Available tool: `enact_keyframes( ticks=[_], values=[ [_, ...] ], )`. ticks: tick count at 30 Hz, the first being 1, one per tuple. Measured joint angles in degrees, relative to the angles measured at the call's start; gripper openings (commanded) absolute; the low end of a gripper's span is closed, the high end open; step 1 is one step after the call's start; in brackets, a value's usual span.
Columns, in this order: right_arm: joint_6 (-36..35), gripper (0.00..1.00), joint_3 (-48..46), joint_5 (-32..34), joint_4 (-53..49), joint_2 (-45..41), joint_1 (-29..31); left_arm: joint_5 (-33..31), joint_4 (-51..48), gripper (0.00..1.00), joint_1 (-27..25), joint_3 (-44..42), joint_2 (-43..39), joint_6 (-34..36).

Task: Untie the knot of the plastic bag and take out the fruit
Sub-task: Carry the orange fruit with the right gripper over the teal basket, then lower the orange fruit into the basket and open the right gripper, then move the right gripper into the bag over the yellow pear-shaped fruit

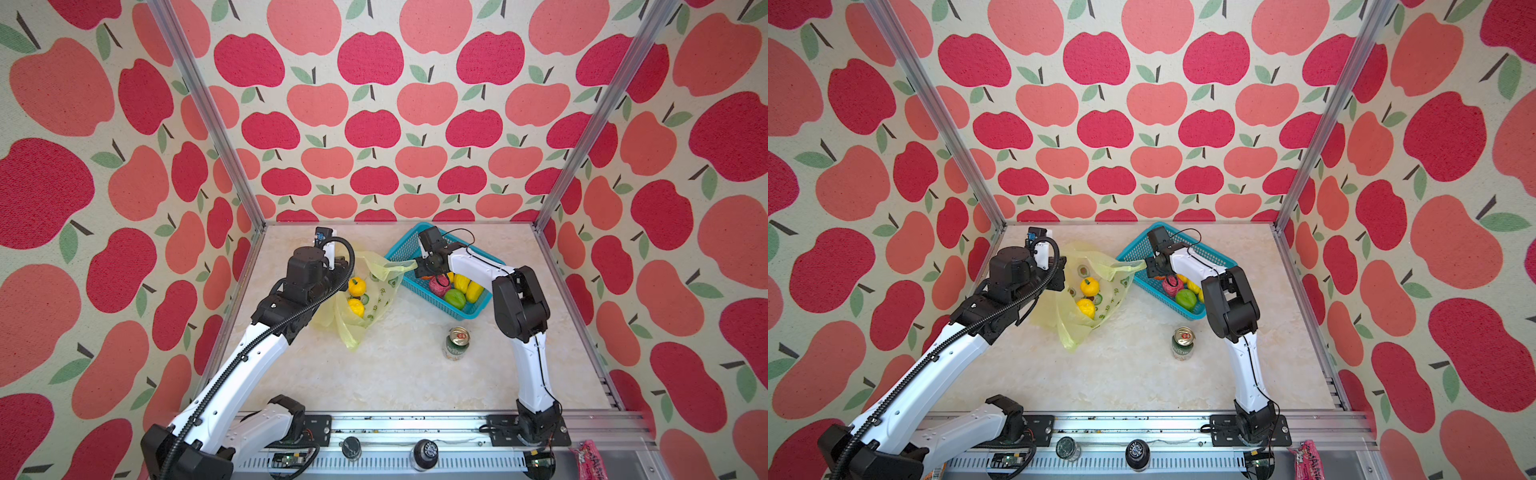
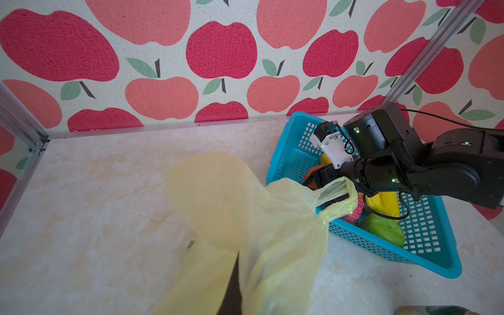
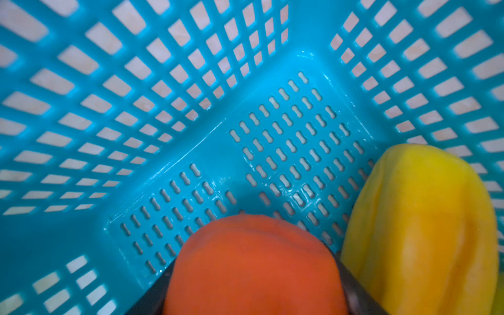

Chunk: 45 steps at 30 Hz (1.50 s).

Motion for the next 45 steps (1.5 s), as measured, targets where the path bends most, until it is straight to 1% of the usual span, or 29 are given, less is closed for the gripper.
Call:
enact_keyframes(
  ticks=[3, 6, 9, 14, 16, 18, 21, 23, 26, 28, 30, 34, 37, 39, 42, 45],
  values=[
    [0.0, 0.75, -0.1, 0.0, -0.1, 0.0, 0.0, 0.0, 0.0, 0.00, 0.0, 0.0, 0.0, 0.0],
    [0.0, 0.79, -2.6, 0.0, 1.5, -1.4, 0.0, 0.0, 0.0, 0.00, 0.0, 0.0, 0.0, 0.0],
    [0.0, 0.82, -8.1, 0.1, 3.8, -5.6, 0.0, 0.0, 0.0, 0.00, 0.0, 0.0, 0.0, 0.0],
    [0.0, 0.86, -19.5, 0.6, 9.9, -18.8, 0.1, 0.0, 0.0, 0.00, 0.0, 0.0, 0.0, 0.0],
    [-0.1, 0.88, -24.6, 1.4, 14.0, -25.9, 0.4, 0.0, 0.0, 0.00, 0.0, 0.0, 0.0, 0.0],
    [-0.5, 0.89, -29.8, 2.2, 18.4, -33.2, 1.0, 0.0, 0.0, 0.00, 0.0, 0.0, 0.0, 0.0],
    [-1.7, 0.86, -37.4, 3.5, 24.4, -43.9, 3.6, 0.0, 0.0, 0.00, 0.0, 0.0, -0.1, 0.0],
    [-3.0, 0.82, -41.0, 3.8, 27.7, -49.6, 6.3, 0.0, 0.0, 0.00, 0.0, 0.0, -0.3, 0.0],
    [-6.4, 0.70, -44.5, 3.9, 32.0, -56.4, 12.3, 0.0, 0.0, 0.00, 0.0, 0.0, -0.8, 0.0],
    [-9.3, 0.58, -45.2, 4.0, 34.7, -58.6, 17.1, 0.0, 0.0, 0.00, 0.0, 0.0, -0.9, 0.0],
    [-11.9, 0.47, -45.2, 3.9, 37.4, -58.8, 21.7, 0.0, 0.0, 0.00, 0.0, 0.0, -0.8, 0.0],
    [-16.5, 0.37, -45.1, 4.0, 41.4, -55.2, 29.4, 0.0, 0.0, 0.00, 0.0, 0.0, -0.8, 0.0],
    [-18.9, 0.34, -44.1, 3.9, 42.8, -49.0, 33.8, 0.0, 0.0, 0.00, 0.0, 0.0, -0.8, 0.0],
    [-19.6, 0.34, -43.5, 3.5, 43.3, -45.0, 35.5, 0.0, 0.0, 0.00, 0.0, 0.0, -0.8, 0.0],
    [-20.0, 0.33, -42.1, 2.8, 43.2, -39.0, 36.2, 0.0, 0.0, 0.00, 0.0, 0.0, -0.8, 0.0],
    [-20.0, 0.33, -38.6, 3.2, 41.9, -33.7, 36.2, 0.0, 0.0, 0.00, 0.0, 0.0, -0.8, 0.0]
  ],
)
